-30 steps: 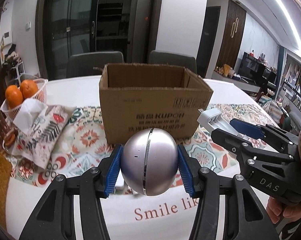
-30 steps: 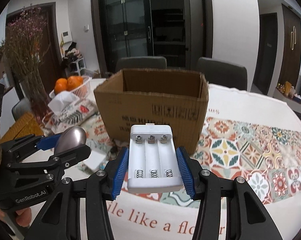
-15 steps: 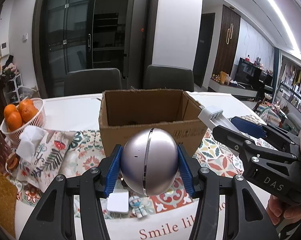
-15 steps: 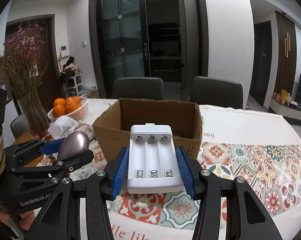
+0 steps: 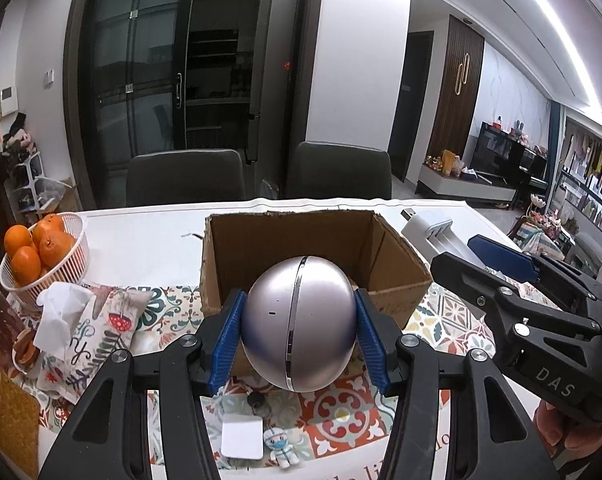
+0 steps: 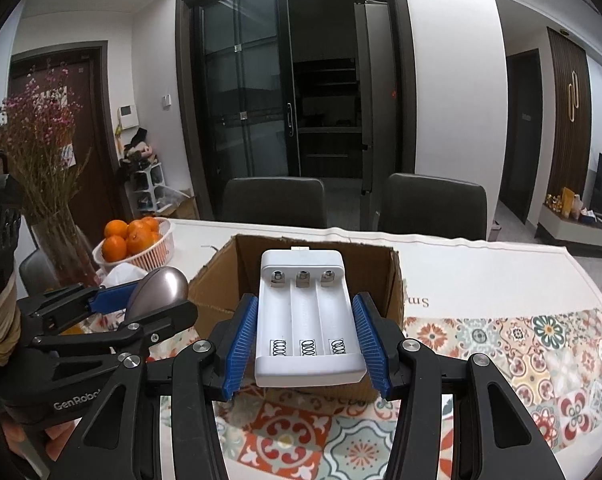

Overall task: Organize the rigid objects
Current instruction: 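Lift and carry the silver ball with the left tool while the right tool carries the charger to the box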

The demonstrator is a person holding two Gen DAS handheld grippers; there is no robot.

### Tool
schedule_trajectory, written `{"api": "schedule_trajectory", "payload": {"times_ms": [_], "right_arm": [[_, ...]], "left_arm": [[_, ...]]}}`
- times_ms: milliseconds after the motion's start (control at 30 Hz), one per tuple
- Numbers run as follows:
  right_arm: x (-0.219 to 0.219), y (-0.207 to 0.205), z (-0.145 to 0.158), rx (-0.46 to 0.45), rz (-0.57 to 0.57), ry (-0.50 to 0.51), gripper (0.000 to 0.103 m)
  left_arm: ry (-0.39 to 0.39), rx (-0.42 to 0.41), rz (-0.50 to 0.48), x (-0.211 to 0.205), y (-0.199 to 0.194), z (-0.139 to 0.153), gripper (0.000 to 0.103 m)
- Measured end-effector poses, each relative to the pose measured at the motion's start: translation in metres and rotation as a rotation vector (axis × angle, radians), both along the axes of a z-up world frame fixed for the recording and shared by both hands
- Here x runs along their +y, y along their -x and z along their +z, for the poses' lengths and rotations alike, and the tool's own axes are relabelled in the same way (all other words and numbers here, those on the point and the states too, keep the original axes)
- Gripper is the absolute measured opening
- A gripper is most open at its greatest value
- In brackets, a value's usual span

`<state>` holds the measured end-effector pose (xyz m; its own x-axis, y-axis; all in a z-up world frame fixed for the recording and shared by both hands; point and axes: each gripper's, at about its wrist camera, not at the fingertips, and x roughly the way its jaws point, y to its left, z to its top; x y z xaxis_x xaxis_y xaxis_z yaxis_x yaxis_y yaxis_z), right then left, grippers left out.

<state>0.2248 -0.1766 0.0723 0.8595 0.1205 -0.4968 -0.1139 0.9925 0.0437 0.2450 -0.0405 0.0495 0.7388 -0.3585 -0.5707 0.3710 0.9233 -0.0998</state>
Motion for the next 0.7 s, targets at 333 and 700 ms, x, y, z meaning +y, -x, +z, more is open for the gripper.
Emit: {"api": "schedule_trajectory", "payload": {"times_ms": [333,700], "right_arm": [[-0.003,-0.016,0.017,-0.029,-0.012,0.02,0.05],[-0.006,-0.043,0.02,-0.004,-0.012,0.013,0.05]], "left_arm": [[-0.005,-0.002,0.003,-0.003,-0.023,0.01,0.053],[-0.036,0.014,0.012,-0.007,-0.05,0.013,0.053]]}}
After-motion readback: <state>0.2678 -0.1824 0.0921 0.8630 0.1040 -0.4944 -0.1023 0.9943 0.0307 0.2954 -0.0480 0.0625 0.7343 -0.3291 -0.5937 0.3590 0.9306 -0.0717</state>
